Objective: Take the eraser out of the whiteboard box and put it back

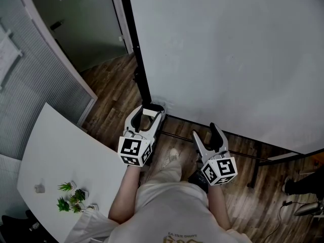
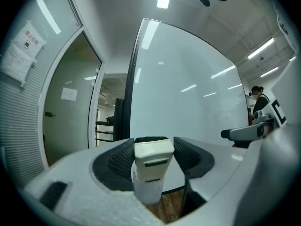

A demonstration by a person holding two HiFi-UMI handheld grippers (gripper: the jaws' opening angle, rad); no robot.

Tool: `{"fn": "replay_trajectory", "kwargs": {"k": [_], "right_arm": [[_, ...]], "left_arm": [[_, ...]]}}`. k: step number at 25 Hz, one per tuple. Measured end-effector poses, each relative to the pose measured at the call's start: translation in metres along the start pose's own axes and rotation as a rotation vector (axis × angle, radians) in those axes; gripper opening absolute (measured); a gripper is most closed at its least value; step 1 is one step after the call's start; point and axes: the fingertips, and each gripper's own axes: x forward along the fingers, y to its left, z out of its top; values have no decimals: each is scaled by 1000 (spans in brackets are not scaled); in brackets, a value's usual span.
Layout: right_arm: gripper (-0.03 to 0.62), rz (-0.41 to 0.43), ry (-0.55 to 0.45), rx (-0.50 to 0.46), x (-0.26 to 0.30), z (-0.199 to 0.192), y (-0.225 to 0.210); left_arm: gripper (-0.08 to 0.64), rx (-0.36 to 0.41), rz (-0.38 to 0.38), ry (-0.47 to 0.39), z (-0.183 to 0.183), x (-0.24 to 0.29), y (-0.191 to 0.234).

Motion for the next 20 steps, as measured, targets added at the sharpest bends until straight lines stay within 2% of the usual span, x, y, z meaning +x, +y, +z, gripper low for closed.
{"fn": "replay_trajectory", "kwargs": {"k": [20], "right_arm": [[302,13,-31,-39,-18,13,27]], "left_arm": [[259,39,-4,-82,40,-38,-13]]}}
